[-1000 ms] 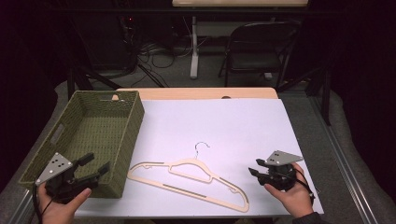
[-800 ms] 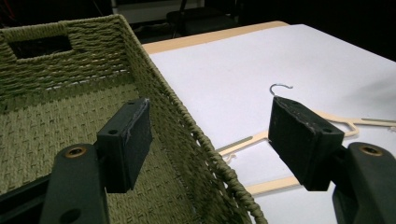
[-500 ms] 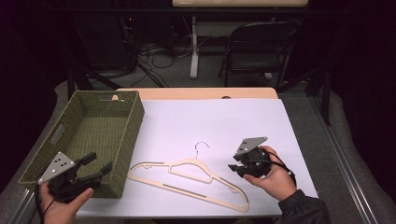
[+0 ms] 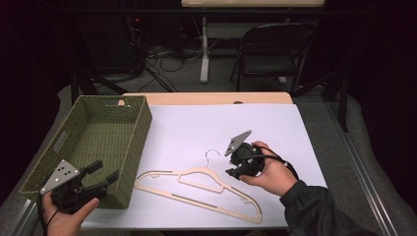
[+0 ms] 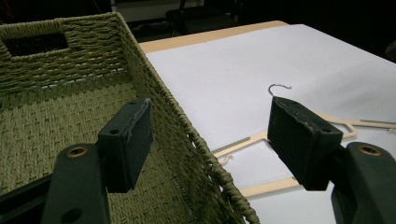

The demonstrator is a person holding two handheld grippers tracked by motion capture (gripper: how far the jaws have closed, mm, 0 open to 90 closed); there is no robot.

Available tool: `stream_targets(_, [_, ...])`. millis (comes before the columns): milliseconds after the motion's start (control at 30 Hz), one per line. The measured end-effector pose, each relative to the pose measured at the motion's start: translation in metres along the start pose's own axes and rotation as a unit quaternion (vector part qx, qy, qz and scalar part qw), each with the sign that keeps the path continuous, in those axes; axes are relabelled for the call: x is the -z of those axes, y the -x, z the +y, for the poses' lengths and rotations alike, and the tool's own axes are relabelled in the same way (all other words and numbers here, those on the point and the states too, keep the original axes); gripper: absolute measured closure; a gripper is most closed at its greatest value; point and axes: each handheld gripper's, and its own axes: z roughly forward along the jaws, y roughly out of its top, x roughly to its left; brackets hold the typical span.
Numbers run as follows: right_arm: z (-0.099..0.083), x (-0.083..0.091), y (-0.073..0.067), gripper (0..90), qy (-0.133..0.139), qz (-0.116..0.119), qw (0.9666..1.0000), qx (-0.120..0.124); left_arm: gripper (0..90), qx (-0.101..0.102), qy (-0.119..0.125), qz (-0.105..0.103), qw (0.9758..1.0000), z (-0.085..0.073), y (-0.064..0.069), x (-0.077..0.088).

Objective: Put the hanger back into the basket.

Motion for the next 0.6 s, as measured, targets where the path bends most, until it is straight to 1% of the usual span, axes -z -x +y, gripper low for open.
stream_targets(67, [0.006, -0.006, 0.0, 62.0, -0.008, 0.003, 0.9999, 0.007, 32.4, -0.001, -0.003, 0.002, 1.0, 0.0, 0.0, 0.0])
stream_targets(133, [0.012, -0.014, 0.0, 62.0, -0.013, 0.008, 0.9999, 0.006, 32.6, 0.002, -0.003, 0.002, 1.0, 0.0, 0.0, 0.0])
stream_targets(167, [0.014, -0.018, -0.001, 62.1, -0.016, 0.008, 0.9998, 0.011, 32.6, 0.002, -0.002, 0.002, 1.0, 0.0, -0.001, 0.0])
stream_targets(233, [0.02, -0.025, -0.002, 62.7, -0.017, 0.012, 0.9997, 0.013, 32.6, 0.005, -0.001, 0.002, 1.0, 0.0, -0.001, 0.0])
stream_targets(333, [0.028, -0.034, -0.005, 63.8, -0.02, 0.018, 0.9994, 0.023, 32.6, 0.008, 0.0, 0.0, 1.0, -0.001, -0.002, 0.0])
stream_targets(567, [0.04, -0.053, -0.014, 68.6, -0.039, 0.035, 0.9978, 0.041, 33.9, 0.001, -0.005, 0.001, 1.0, -0.001, -0.001, 0.0])
stream_targets(600, [0.041, -0.056, -0.014, 69.5, -0.039, 0.038, 0.9977, 0.039, 34.2, 0.001, -0.004, 0.0, 1.0, -0.001, -0.001, 0.0])
